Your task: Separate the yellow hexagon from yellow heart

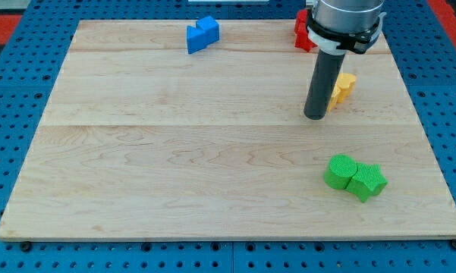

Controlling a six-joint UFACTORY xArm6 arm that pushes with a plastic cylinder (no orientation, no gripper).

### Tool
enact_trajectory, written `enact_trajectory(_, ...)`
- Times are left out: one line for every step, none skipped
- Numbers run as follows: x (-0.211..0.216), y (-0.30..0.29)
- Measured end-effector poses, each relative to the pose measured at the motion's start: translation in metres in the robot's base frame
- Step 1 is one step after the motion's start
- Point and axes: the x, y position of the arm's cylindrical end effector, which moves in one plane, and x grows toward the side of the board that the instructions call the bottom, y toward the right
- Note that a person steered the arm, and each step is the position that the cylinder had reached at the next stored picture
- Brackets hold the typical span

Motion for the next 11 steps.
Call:
enact_trajectory(0.000,0.000)
enact_trajectory(0.000,0.000)
enact_trajectory(0.001,0.000)
enact_trajectory(0.001,0.005)
enact_trajectory(0.001,0.010)
enact_trajectory(0.001,0.016)
enact_trajectory(0.001,0.020)
enact_trajectory(0.001,0.027)
enact_trajectory(-0.002,0.055)
enact_trajectory(-0.004,0.058)
enact_trajectory(-0.023,0.058)
